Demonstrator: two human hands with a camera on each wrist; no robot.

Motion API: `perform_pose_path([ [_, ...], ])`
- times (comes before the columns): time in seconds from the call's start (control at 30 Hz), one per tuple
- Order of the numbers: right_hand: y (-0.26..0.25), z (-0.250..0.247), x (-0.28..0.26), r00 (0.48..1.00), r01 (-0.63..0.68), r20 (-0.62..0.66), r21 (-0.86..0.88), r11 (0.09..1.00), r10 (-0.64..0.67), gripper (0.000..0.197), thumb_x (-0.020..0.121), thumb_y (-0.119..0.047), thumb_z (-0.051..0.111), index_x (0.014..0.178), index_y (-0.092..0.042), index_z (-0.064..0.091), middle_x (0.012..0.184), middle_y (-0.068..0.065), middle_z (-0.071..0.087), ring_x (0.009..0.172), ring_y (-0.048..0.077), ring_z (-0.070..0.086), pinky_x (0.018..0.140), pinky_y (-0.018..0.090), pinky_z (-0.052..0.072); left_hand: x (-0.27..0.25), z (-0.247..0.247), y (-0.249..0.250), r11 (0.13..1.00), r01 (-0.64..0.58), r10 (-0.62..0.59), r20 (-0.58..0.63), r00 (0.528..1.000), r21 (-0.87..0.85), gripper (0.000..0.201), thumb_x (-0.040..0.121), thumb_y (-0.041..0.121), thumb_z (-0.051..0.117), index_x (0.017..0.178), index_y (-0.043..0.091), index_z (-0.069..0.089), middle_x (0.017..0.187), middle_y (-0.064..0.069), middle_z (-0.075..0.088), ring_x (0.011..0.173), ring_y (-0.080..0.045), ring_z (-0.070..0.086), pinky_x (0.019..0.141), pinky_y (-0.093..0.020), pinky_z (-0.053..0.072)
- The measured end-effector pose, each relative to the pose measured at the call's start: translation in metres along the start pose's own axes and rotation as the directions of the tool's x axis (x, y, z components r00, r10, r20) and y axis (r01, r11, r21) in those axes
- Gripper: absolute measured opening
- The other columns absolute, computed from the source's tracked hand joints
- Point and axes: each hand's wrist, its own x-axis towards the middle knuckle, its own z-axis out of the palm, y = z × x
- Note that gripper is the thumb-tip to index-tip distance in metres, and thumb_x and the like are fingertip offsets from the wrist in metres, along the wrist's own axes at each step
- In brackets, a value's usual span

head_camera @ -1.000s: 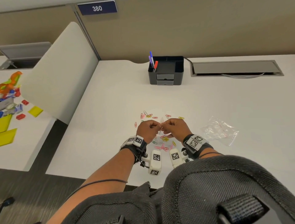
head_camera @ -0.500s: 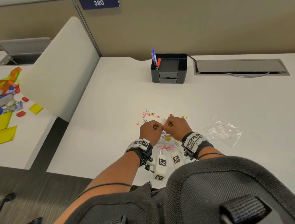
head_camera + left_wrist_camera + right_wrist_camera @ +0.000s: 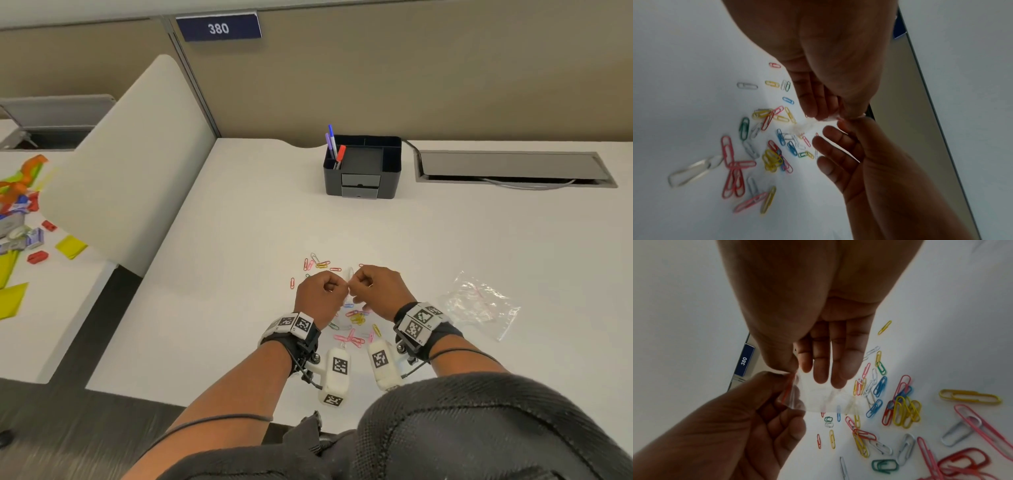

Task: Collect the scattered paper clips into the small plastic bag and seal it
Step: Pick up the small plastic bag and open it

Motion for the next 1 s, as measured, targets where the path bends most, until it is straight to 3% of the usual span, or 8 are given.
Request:
perform_pose_path([
  [0.13,-0.001,0.002,-0.006,1.000,0.010,-0.015,0.083,0.996,-0.009,0.011,0.086,-0.019,0.059,0.082,-0.011,0.065,0.080,0.003,0.072,0.075,0.015,0.073,0.064,0.039,0.062,0.002,-0.002,0.002,1.000,0.005,-0.005,0.005,1.000,-0.002,0.011,0.074,0.027,0.059,0.072,0.020,0.068,0.066,0.003,0.070,0.069,-0.021,0.068,0.071,-0.041,0.059],
  [0.33,-0.008,0.005,-0.002,0.998,-0.058,-0.035,0.088,0.994,0.061,0.014,0.084,-0.016,0.058,0.079,-0.005,0.065,0.076,0.008,0.074,0.072,0.018,0.075,0.070,0.038,0.063,0.000,0.004,0.004,0.999,-0.018,0.023,-0.095,0.995,0.048,0.010,0.079,0.018,0.058,0.072,0.015,0.065,0.066,0.001,0.067,0.068,-0.019,0.063,0.064,-0.031,0.054],
  [0.4,-0.011,0.002,0.001,0.998,-0.052,-0.021,-0.009,0.999,0.052,0.015,0.083,-0.016,0.058,0.076,-0.004,0.064,0.073,0.006,0.074,0.071,0.017,0.074,0.070,0.038,0.062,-0.001,0.006,0.003,0.998,-0.016,0.024,-0.124,0.992,0.067,0.012,0.081,0.018,0.057,0.072,0.013,0.064,0.067,-0.002,0.067,0.067,-0.020,0.061,0.061,-0.024,0.050],
  [0.53,-0.019,-0.004,0.004,0.999,0.028,0.036,-0.253,0.967,-0.020,0.018,0.081,-0.017,0.055,0.074,-0.003,0.064,0.073,0.005,0.072,0.075,0.021,0.071,0.070,0.041,0.059,-0.005,0.008,0.002,0.998,-0.005,0.014,-0.135,0.991,0.065,0.014,0.085,0.017,0.056,0.075,0.012,0.065,0.067,-0.004,0.066,0.061,-0.014,0.053,0.059,0.004,0.033],
  [0.63,-0.021,-0.006,0.007,0.998,0.021,0.067,-0.276,0.961,-0.003,0.019,0.083,-0.016,0.053,0.076,-0.002,0.064,0.074,0.003,0.073,0.071,0.016,0.072,0.071,0.039,0.060,-0.004,0.009,0.003,0.998,0.003,0.006,-0.144,0.990,0.062,0.015,0.085,0.020,0.055,0.076,0.014,0.065,0.066,0.001,0.065,0.061,-0.012,0.053,0.055,-0.004,0.035],
  [0.7,-0.020,-0.006,0.008,0.996,-0.016,0.081,-0.161,0.987,0.029,0.019,0.085,-0.015,0.052,0.082,0.000,0.063,0.079,0.007,0.074,0.069,0.014,0.074,0.071,0.036,0.062,-0.002,0.010,0.004,0.999,0.015,-0.009,-0.156,0.988,0.034,0.015,0.084,0.020,0.055,0.075,0.015,0.065,0.066,0.002,0.066,0.063,-0.013,0.058,0.057,-0.010,0.039],
  [0.83,-0.017,-0.007,0.009,0.994,-0.057,0.098,0.013,0.998,0.056,0.015,0.089,-0.012,0.052,0.084,-0.002,0.062,0.082,0.011,0.075,0.072,0.017,0.075,0.074,0.037,0.063,0.000,0.014,0.006,0.994,0.070,-0.084,-0.184,0.979,-0.080,0.015,0.077,0.026,0.054,0.071,0.019,0.066,0.063,0.002,0.069,0.067,-0.020,0.067,0.066,-0.035,0.057],
  [1.0,-0.016,-0.007,0.010,0.994,-0.037,0.099,-0.029,0.999,0.040,0.019,0.090,-0.013,0.051,0.084,0.002,0.061,0.082,0.013,0.075,0.072,0.018,0.075,0.075,0.040,0.062,-0.003,0.017,0.008,0.979,0.107,-0.139,-0.183,0.973,-0.172,0.021,0.068,0.032,0.050,0.068,0.018,0.066,0.062,-0.002,0.069,0.067,-0.027,0.069,0.069,-0.047,0.059],
])
